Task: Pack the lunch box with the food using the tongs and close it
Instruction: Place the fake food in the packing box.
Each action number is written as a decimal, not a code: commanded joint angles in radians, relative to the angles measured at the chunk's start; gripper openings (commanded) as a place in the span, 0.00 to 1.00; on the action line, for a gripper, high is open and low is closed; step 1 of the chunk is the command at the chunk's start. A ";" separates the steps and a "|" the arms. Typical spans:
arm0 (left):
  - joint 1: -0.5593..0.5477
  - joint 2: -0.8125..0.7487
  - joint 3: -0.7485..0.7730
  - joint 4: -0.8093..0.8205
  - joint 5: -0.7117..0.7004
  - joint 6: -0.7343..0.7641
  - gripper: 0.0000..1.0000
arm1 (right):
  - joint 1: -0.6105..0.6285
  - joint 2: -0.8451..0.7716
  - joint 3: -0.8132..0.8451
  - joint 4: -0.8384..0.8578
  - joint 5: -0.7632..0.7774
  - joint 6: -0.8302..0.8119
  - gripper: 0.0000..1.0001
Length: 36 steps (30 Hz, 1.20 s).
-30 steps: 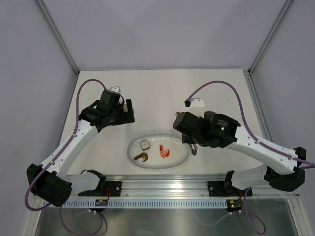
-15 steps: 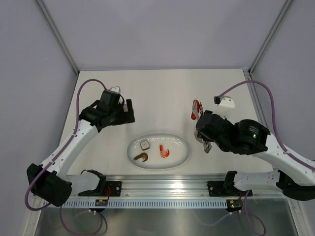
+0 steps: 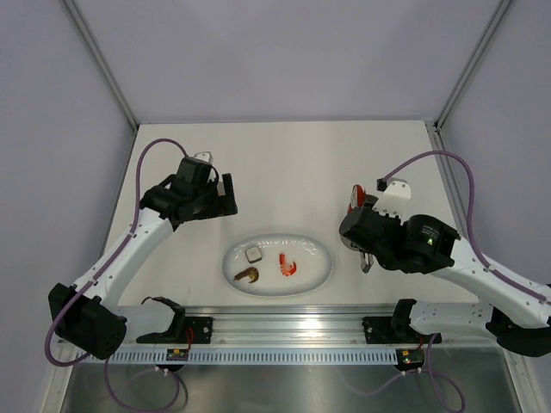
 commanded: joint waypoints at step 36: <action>0.005 -0.013 0.010 0.030 0.012 -0.003 0.99 | -0.053 -0.054 -0.024 -0.267 0.079 0.072 0.36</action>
